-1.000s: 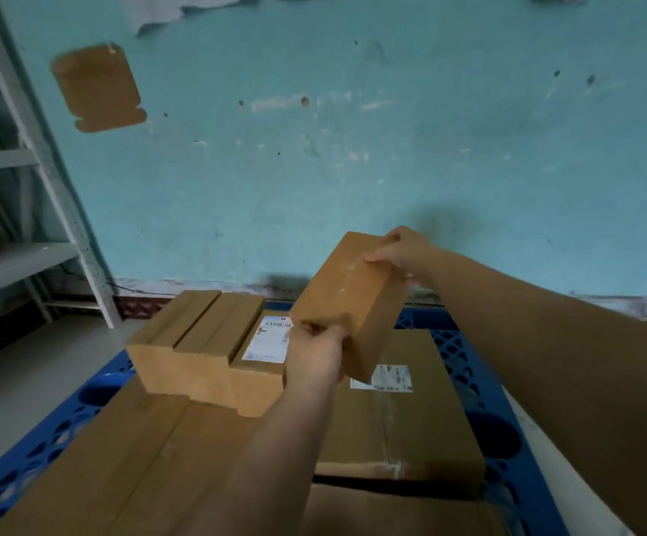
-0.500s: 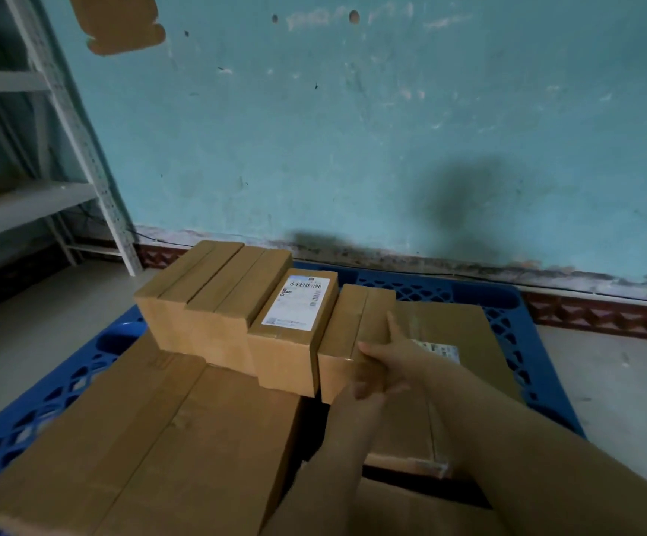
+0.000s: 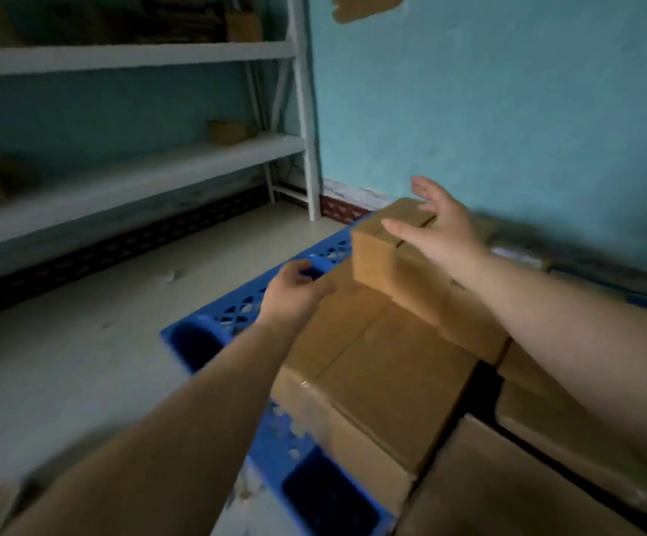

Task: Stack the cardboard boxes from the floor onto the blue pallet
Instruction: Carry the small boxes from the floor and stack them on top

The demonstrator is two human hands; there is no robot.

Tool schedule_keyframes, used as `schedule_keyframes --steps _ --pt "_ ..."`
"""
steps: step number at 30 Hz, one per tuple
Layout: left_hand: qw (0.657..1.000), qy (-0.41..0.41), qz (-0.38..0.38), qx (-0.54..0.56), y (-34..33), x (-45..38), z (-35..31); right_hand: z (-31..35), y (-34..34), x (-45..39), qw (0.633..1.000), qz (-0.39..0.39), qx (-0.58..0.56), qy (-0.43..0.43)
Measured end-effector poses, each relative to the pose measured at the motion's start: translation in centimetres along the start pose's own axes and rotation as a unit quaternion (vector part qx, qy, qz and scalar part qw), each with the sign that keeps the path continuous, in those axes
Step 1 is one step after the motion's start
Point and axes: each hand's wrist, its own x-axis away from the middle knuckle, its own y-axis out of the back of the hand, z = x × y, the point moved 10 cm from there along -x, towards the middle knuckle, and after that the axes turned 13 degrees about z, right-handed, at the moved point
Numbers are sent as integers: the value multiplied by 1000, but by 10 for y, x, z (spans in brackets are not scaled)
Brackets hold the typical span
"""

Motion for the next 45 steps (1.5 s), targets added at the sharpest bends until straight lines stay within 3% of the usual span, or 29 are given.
schedule_keyframes --steps 5,9,13,17,20,24,25,27,33,39,45 --pt "977 70 -201 5 197 98 78 73 -177 5 985 163 -49 30" --pt "942 170 -286 31 272 202 188 92 -327 56 951 305 -43 14" --pt "901 262 -332 93 273 283 303 80 -466 147 891 454 0 -21" --pt "861 341 -341 159 237 338 416 42 -573 270 787 610 66 -56" --pt "833 406 -331 181 208 363 488 -6 -613 352 712 681 147 -93" --pt "781 492 -317 220 174 386 549 -45 -627 443 616 765 62 -179" --pt "778 495 -305 238 166 385 559 -46 -627 457 608 772 42 -181" --pt "791 483 -282 248 157 376 567 -44 -630 465 628 759 4 -172" --pt "832 450 -302 120 198 335 503 -39 -612 396 687 663 -89 -285" --pt "901 310 -284 110 227 245 367 10 -528 261 798 532 -152 -239" --pt "952 170 -230 111 216 157 193 71 -387 133 896 369 -190 -157"
